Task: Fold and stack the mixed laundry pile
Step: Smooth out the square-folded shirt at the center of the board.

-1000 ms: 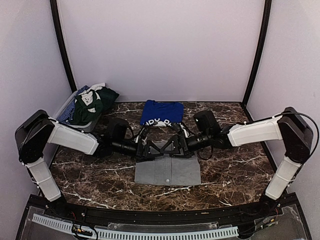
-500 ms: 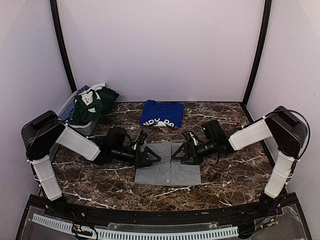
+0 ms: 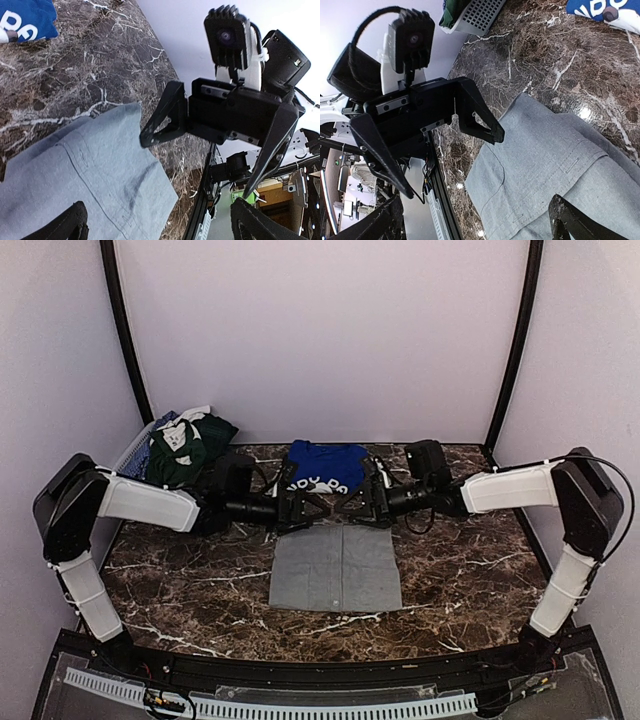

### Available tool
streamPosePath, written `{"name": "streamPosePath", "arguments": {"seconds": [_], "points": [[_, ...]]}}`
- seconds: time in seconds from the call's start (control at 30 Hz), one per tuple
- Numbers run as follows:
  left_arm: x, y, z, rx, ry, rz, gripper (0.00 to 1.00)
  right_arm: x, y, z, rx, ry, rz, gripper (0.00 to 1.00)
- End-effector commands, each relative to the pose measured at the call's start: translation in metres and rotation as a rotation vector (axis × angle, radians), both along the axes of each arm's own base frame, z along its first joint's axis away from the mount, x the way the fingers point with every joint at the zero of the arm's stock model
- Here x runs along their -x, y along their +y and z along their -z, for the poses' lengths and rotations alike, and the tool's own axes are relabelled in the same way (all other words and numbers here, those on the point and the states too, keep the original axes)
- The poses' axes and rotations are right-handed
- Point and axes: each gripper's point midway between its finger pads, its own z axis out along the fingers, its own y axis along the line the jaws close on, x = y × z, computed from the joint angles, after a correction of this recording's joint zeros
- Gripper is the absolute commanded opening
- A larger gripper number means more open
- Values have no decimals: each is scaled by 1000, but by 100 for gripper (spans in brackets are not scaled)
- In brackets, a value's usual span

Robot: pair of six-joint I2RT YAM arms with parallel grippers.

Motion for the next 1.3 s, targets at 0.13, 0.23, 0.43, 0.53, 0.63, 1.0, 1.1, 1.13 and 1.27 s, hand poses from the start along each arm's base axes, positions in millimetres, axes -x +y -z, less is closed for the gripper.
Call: {"name": "streamPosePath", "arguments": {"seconds": [0.13, 0.23, 0.43, 0.53, 0.63, 1.0, 1.1, 1.13, 1.27], "points": [[-33, -9, 44, -8, 56, -47, 99, -26, -4, 58, -24, 125, 16, 97], [-45, 3, 81, -39, 88, -97, 99, -40, -22, 86, 4, 153, 59, 97], [-49, 16, 104, -43, 138, -142, 99, -49, -42, 121, 28, 210, 109, 96], [-55, 30, 98, -57, 129, -175, 99, -50, -47, 122, 44, 208, 123, 95], [-65, 53, 87, -60, 116, -222, 99, -57, -58, 113, 50, 188, 149, 95], [-50, 79, 5, -92, -57, -199, 99, -35, -60, 3, -2, 38, 107, 95], [-18, 60, -8, -95, -81, -102, 99, 4, -38, -7, -9, 54, 33, 96], [1, 48, -11, -91, -82, -51, 99, 17, -32, -7, -9, 64, 12, 96], [57, 17, -5, -68, -39, 106, 99, 55, -17, 2, -20, 112, -54, 97]]}}
